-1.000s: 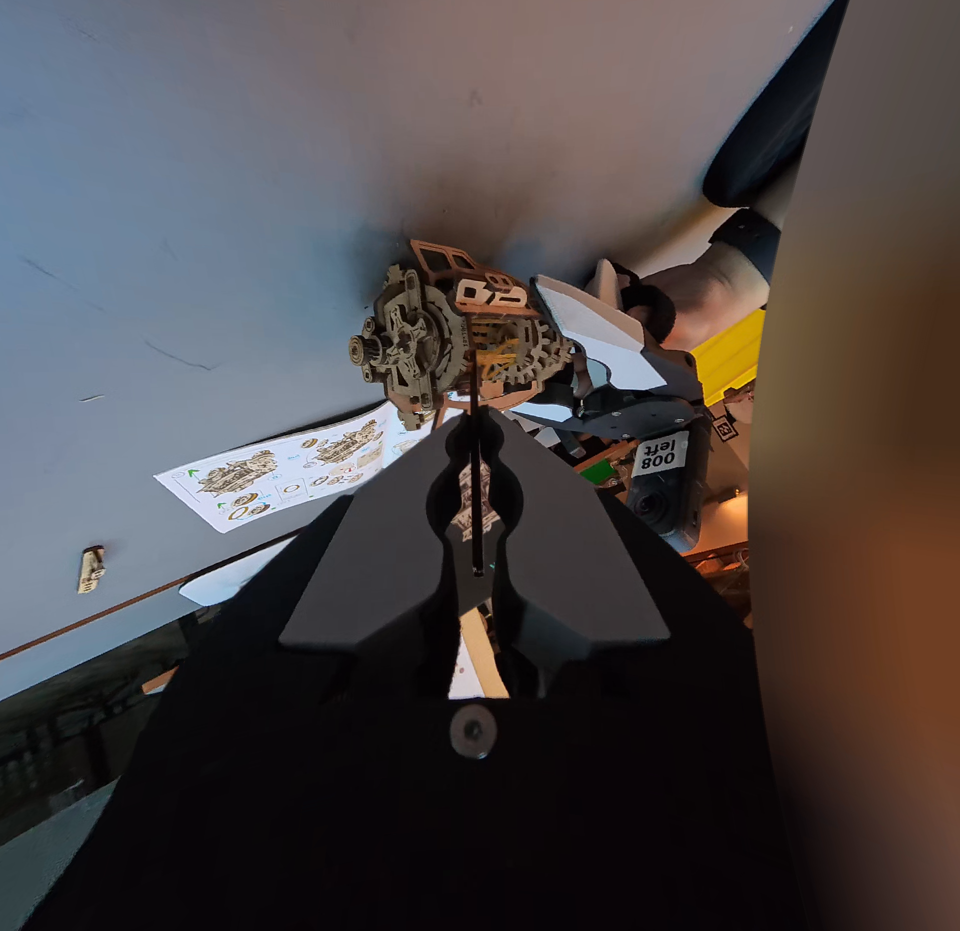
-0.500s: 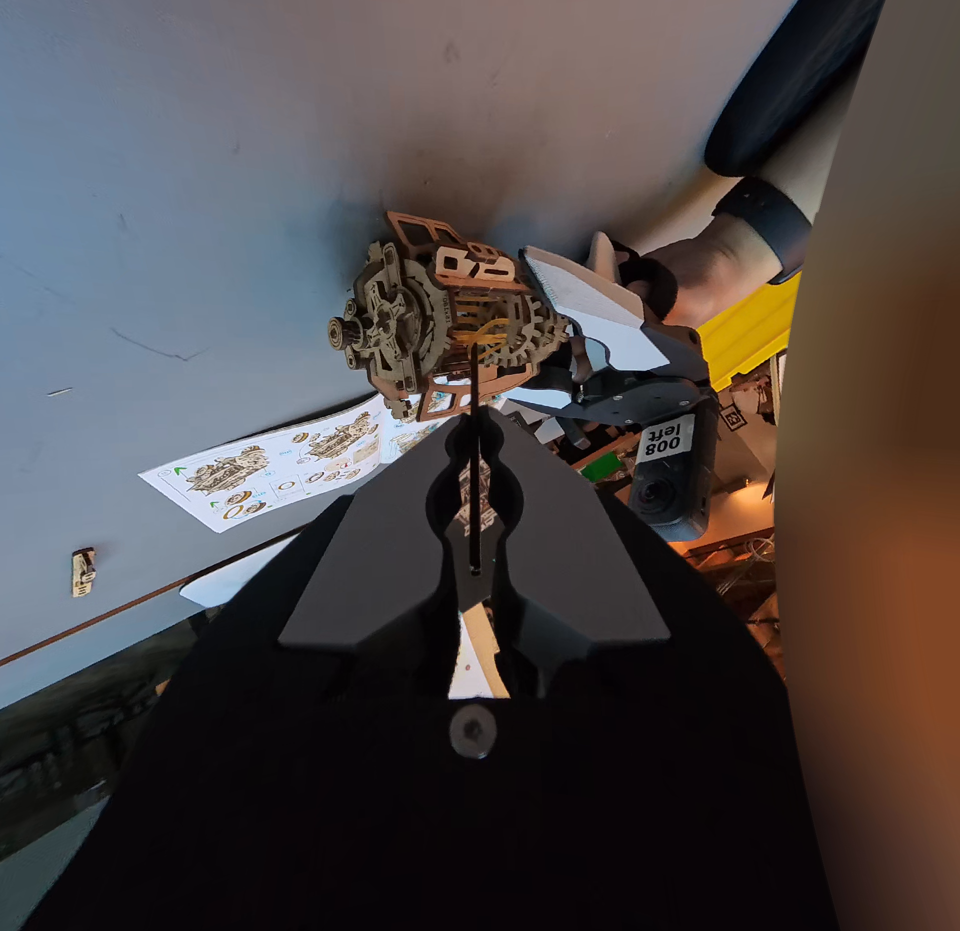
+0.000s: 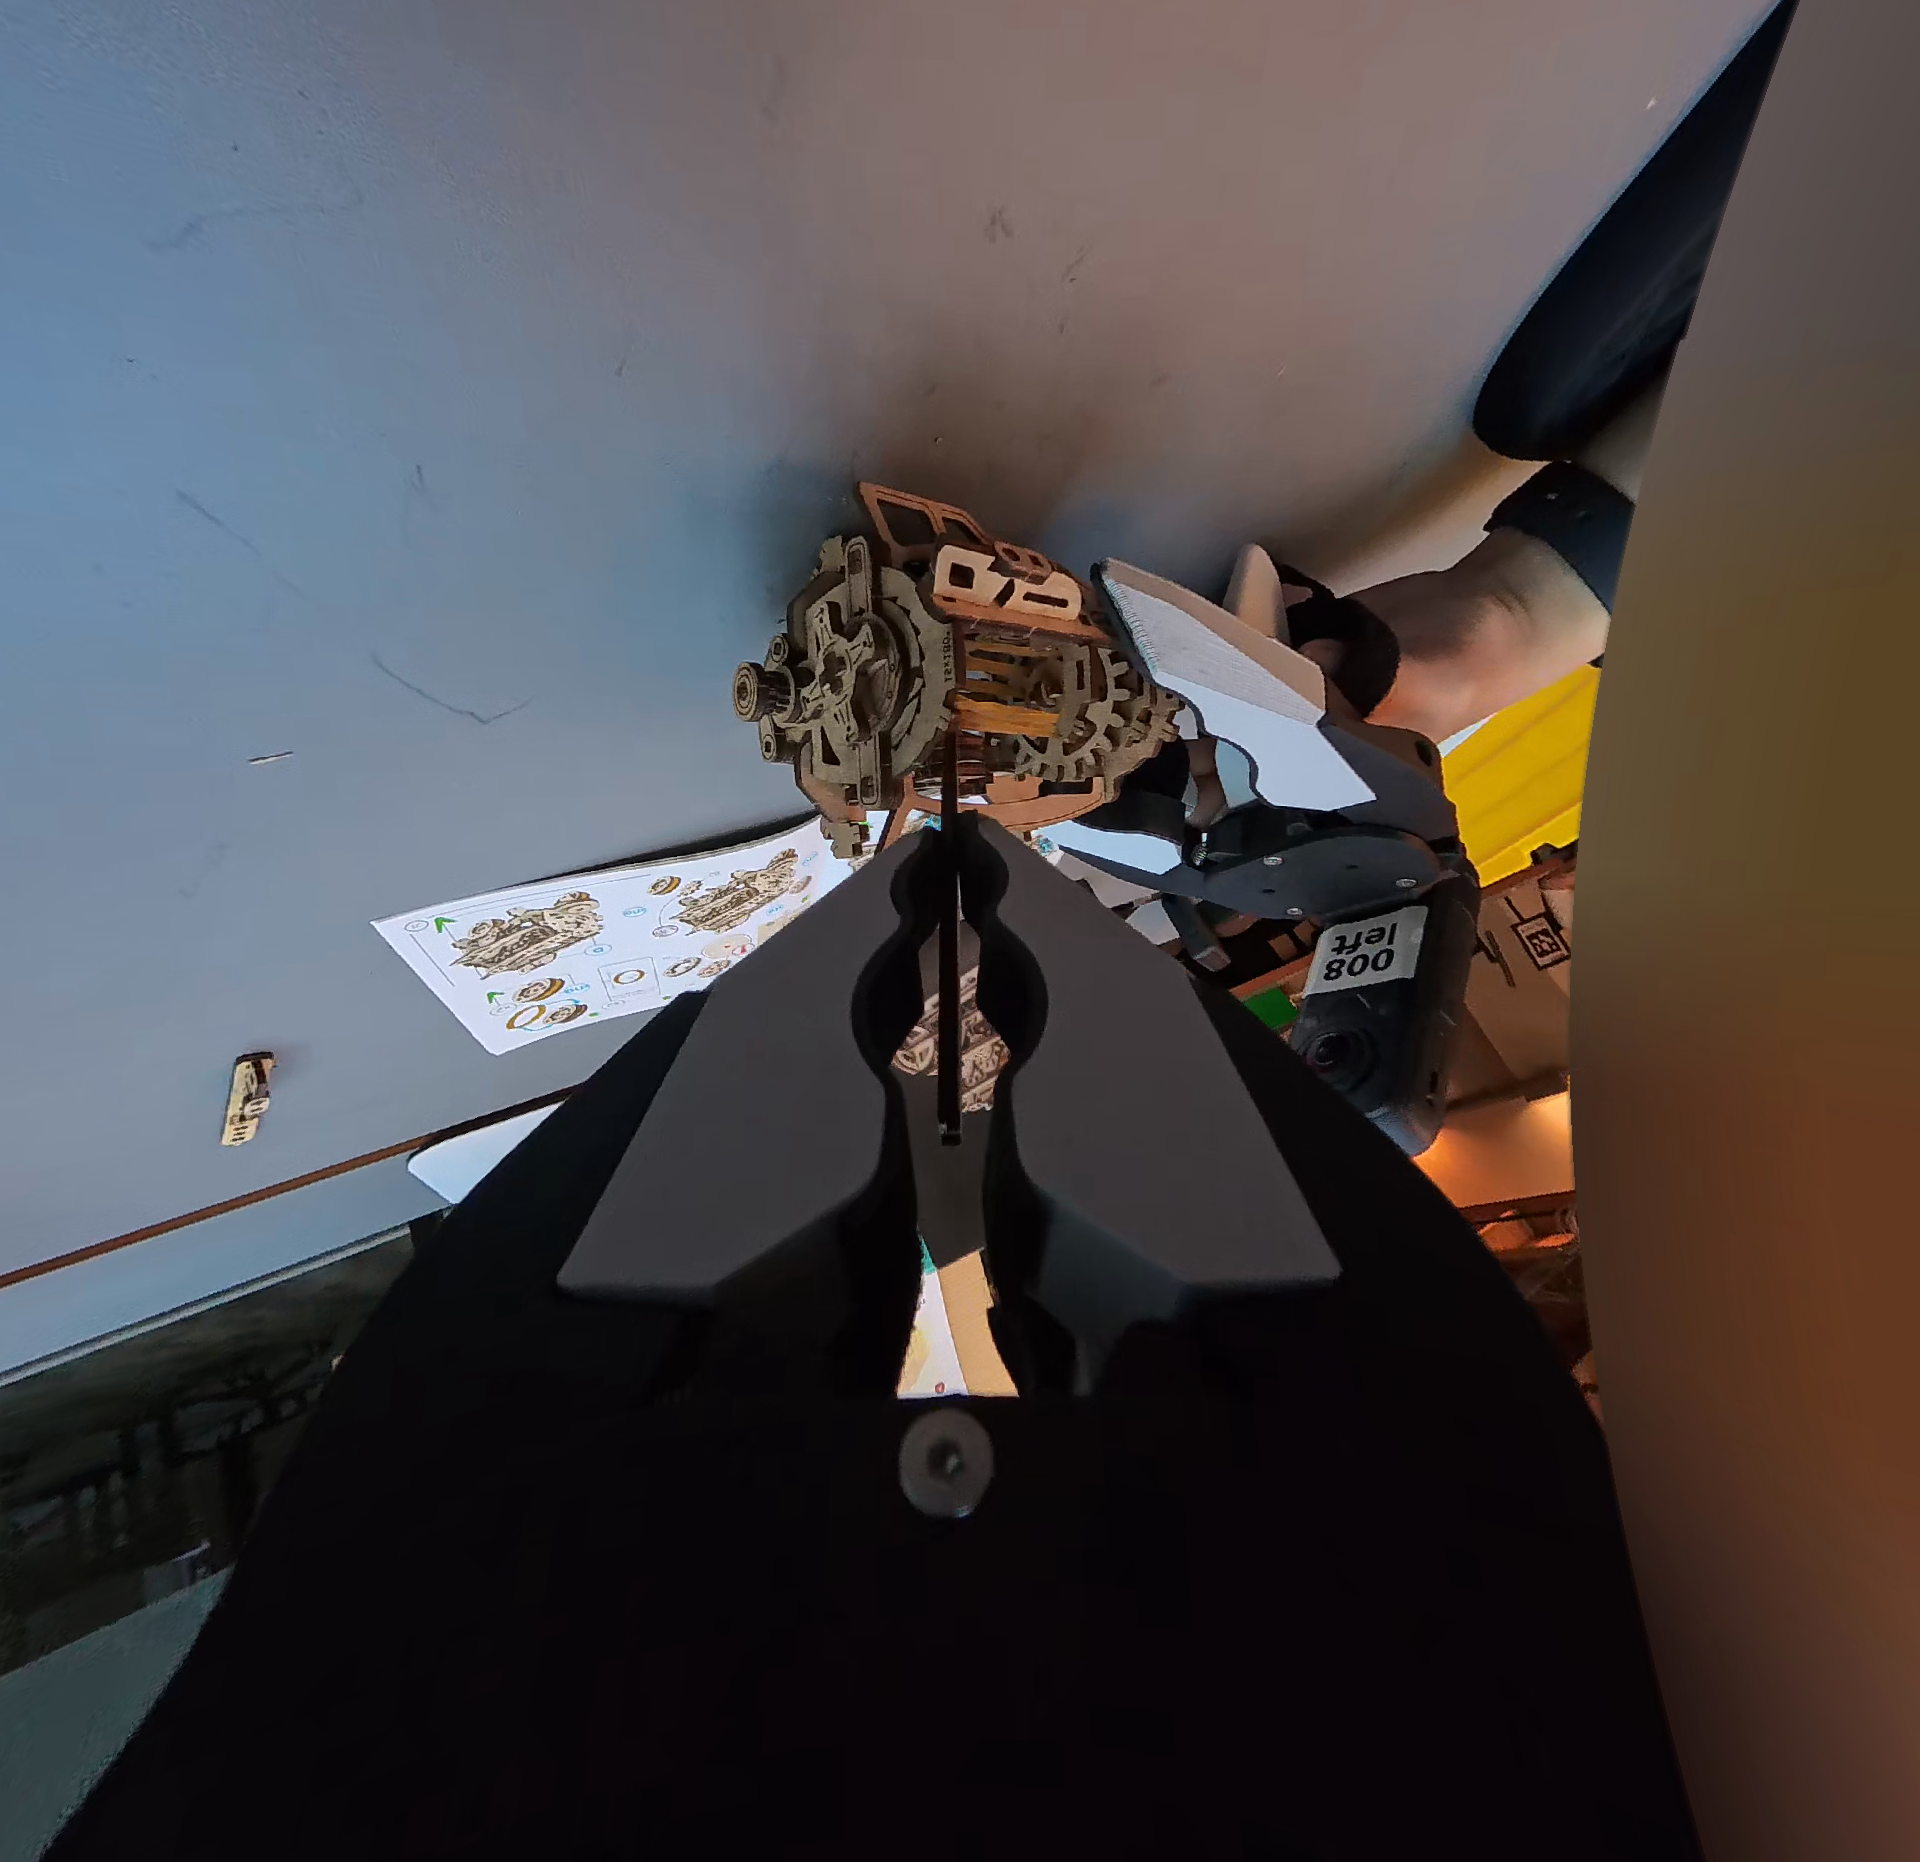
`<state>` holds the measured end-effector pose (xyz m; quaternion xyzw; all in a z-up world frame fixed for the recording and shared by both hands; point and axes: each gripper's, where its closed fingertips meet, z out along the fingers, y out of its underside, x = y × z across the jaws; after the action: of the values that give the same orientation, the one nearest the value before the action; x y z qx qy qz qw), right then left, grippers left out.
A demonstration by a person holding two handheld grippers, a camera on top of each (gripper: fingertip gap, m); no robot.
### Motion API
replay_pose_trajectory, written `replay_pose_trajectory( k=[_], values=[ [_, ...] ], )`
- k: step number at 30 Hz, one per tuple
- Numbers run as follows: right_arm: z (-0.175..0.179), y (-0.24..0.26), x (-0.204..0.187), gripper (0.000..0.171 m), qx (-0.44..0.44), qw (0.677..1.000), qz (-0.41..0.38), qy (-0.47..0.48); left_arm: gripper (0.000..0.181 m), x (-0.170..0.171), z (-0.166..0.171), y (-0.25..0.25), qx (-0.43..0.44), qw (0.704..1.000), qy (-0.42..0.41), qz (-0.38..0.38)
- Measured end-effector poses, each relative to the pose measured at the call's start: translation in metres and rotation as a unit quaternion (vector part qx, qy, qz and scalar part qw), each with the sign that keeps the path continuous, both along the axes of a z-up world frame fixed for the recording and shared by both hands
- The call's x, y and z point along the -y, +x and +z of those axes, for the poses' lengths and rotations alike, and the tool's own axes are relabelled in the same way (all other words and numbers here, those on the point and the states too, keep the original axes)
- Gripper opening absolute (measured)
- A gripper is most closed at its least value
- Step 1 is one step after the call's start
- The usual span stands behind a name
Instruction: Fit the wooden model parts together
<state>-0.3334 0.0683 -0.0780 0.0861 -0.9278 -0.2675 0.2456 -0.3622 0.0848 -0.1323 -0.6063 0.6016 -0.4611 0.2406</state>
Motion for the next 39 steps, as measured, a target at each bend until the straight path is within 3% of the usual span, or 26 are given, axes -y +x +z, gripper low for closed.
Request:
replay_pose_trajectory(
  k=[39],
  values=[
    [0.0065,0.0069,0.0059,0.002,0.045,0.995,-0.051,-0.068,0.082,0.0011,0.0009,0.0020,0.000,1.000,-0.003,-0.005]
  ],
)
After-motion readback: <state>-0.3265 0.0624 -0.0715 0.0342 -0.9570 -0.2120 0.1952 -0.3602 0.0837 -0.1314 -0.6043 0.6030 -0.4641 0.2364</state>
